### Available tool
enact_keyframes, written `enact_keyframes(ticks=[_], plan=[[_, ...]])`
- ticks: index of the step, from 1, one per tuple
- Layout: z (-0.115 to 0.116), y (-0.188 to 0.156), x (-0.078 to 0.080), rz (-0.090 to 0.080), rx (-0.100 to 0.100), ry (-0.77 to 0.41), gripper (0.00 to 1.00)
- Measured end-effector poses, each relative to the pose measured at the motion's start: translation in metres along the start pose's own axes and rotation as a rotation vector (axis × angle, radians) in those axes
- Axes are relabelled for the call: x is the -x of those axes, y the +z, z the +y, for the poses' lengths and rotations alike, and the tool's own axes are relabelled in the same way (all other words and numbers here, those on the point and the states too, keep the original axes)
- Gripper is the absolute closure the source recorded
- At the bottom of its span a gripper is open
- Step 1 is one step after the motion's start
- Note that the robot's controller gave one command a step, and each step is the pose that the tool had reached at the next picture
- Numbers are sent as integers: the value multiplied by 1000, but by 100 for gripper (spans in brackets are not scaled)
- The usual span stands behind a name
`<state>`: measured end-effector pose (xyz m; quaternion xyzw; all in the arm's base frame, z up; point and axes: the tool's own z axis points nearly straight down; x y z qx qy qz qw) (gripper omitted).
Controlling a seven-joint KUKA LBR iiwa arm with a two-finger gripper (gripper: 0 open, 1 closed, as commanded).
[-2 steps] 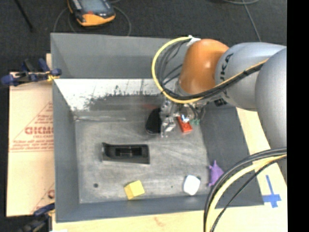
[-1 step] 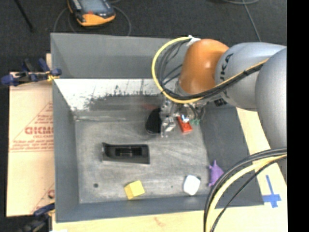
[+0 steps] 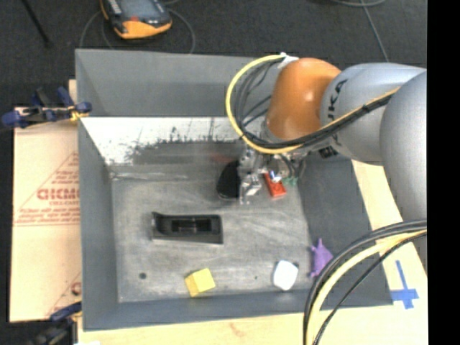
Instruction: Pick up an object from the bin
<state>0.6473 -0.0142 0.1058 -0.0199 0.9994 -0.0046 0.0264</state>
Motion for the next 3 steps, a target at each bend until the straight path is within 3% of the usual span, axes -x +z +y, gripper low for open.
enact_keyframes(ticks=[3], plan=[[0,0,0,0,0,-1,100]])
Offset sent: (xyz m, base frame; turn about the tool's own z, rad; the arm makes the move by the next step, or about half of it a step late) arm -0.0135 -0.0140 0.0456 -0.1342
